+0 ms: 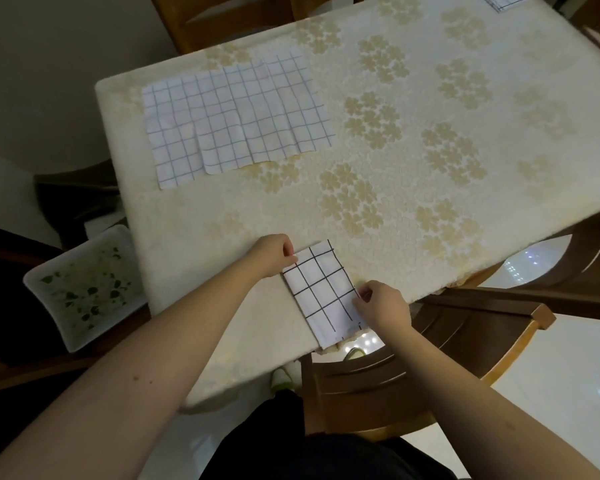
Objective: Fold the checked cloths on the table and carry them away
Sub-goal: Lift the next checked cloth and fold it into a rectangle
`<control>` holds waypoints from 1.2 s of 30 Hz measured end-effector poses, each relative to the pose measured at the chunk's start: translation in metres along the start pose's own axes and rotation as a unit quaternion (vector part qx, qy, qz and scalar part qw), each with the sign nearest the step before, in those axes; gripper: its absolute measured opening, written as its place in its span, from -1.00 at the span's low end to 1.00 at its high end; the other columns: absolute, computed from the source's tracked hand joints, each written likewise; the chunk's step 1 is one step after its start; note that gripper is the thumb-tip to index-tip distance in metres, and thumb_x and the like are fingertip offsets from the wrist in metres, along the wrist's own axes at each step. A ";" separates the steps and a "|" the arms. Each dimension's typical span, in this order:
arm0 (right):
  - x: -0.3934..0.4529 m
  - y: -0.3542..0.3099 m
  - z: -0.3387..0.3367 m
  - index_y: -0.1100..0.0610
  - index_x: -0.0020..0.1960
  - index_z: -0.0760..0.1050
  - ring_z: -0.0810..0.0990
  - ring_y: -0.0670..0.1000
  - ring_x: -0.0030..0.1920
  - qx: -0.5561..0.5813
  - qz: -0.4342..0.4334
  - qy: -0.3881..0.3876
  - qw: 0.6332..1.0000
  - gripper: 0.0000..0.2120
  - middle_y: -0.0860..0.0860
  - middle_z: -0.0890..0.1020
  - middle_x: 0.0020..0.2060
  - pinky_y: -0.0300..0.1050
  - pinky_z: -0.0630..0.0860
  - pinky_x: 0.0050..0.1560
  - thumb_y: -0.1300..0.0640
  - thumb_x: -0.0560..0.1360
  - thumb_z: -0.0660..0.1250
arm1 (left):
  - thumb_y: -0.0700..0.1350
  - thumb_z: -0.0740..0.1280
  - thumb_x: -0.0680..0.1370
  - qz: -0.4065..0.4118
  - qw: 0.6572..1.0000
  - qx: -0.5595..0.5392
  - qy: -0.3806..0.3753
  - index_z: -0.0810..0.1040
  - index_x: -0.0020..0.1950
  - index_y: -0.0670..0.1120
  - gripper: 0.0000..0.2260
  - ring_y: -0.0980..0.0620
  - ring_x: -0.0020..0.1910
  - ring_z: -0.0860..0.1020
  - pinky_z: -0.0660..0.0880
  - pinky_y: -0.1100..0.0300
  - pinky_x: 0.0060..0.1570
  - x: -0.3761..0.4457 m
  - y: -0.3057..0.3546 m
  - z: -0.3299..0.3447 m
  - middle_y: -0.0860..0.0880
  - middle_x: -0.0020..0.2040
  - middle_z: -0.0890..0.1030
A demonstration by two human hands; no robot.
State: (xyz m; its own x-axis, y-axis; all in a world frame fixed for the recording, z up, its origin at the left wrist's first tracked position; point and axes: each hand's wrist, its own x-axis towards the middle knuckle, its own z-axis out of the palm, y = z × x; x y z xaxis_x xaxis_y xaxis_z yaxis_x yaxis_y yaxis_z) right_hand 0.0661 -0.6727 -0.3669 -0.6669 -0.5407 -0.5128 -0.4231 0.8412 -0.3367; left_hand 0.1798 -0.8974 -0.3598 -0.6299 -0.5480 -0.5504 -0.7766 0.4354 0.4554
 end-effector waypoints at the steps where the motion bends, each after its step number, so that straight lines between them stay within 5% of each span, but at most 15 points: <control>1: 0.002 -0.004 -0.002 0.06 0.00 0.55 0.61 0.05 -0.15 -0.006 -0.001 0.008 1.000 -0.88 0.00 0.66 -0.16 -0.01 0.59 -0.07 0.04 0.52 0.32 | -0.03 0.40 0.54 0.002 0.999 -0.040 -0.001 0.50 -0.05 -0.05 -0.87 0.00 -0.16 0.52 0.43 0.19 -0.27 -0.005 -0.006 -0.003 -0.04 -0.10 0.58; 4: 0.011 -0.021 -0.006 0.05 0.10 0.56 0.61 0.08 -0.08 -0.025 -0.027 0.045 0.998 -0.82 0.01 0.66 -0.08 0.00 0.56 -0.02 0.03 0.54 0.30 | -0.09 0.44 0.52 -0.011 0.987 -0.157 0.017 0.50 -0.05 -0.02 -0.87 0.01 -0.19 0.54 0.41 0.21 -0.33 -0.021 -0.028 -0.010 -0.01 -0.14 0.61; 6: 0.016 -0.037 -0.004 0.03 0.18 0.54 0.59 0.08 -0.01 -0.028 -0.053 0.069 0.996 -0.76 0.02 0.65 0.03 0.01 0.54 0.02 0.04 0.53 0.31 | -0.13 0.45 0.51 -0.040 0.967 -0.250 0.038 0.56 0.09 -0.04 -0.81 0.00 -0.09 0.60 0.53 0.16 -0.19 -0.032 -0.045 -0.010 -0.07 -0.01 0.66; 9: 0.016 -0.064 0.009 0.07 0.33 0.45 0.50 0.16 0.17 -0.039 -0.117 0.081 0.989 -0.59 0.09 0.54 0.21 0.03 0.45 0.12 0.08 0.49 0.35 | -0.24 0.42 0.53 -0.131 0.890 -0.427 0.093 0.54 0.25 -0.21 -0.70 -0.04 0.01 0.59 0.56 0.05 0.04 -0.056 -0.073 0.006 -0.21 0.16 0.62; 16: -0.018 -0.124 0.084 0.22 0.48 0.31 0.36 0.20 0.43 -0.056 -0.335 0.072 0.938 -0.49 0.18 0.43 0.41 0.11 0.29 0.41 0.07 0.56 0.16 | -0.30 0.37 0.54 -0.269 0.737 -0.602 0.148 0.53 0.18 -0.20 -0.78 -0.01 -0.02 0.54 0.54 0.20 -0.20 -0.106 -0.102 0.055 -0.14 0.02 0.57; 21: -0.030 -0.136 0.125 0.17 0.56 0.12 0.14 0.09 0.55 -0.098 -0.354 0.031 0.930 -0.46 0.09 0.20 0.54 -0.03 -0.07 0.53 -0.02 0.63 -0.03 | -0.28 0.37 0.55 -0.272 0.742 -0.598 0.129 0.52 0.19 -0.22 -0.78 -0.08 0.08 0.60 0.58 0.16 -0.14 -0.111 -0.110 0.061 -0.18 0.13 0.60; 29: -0.020 -0.081 0.113 0.06 0.60 -0.12 -0.17 0.01 0.57 -0.156 -0.259 0.062 0.951 -0.39 0.00 -0.11 0.57 0.00 -0.23 0.53 -0.20 0.63 -0.19 | -0.33 0.32 0.57 -0.247 0.786 -0.557 0.107 0.54 0.17 -0.22 -0.82 0.04 -0.16 0.61 0.57 0.28 -0.30 -0.114 -0.109 0.057 -0.14 0.00 0.63; 34: -0.015 -0.054 0.095 0.02 0.57 -0.27 -0.29 -0.02 0.55 -0.161 -0.252 0.038 0.954 -0.39 -0.02 -0.23 0.57 -0.02 -0.28 0.53 -0.22 0.62 -0.24 | -0.16 0.35 0.59 -0.207 0.818 -0.532 0.072 0.53 0.13 -0.10 -0.87 0.04 -0.13 0.63 0.58 0.22 -0.21 -0.107 -0.106 0.038 -0.06 -0.02 0.65; 36: -0.013 -0.051 0.093 0.01 0.57 -0.27 -0.29 -0.02 0.55 -0.155 -0.266 0.028 0.951 -0.40 -0.02 -0.23 0.57 -0.02 -0.28 0.53 -0.22 0.62 -0.23 | -0.11 0.33 0.61 -0.193 0.829 -0.521 0.069 0.55 0.15 -0.11 -0.85 -0.03 -0.04 0.65 0.61 0.04 -0.01 -0.098 -0.104 0.031 -0.07 0.00 0.66</control>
State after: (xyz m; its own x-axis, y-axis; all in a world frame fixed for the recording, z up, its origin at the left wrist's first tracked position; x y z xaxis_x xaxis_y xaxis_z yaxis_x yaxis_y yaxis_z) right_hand 0.1535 -0.7099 -0.4167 -0.3354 -0.8967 -0.2889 -0.8646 0.4148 -0.2836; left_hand 0.3220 -0.8672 -0.3753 -0.2729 -0.6111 -0.7430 -0.4443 -0.6050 0.6608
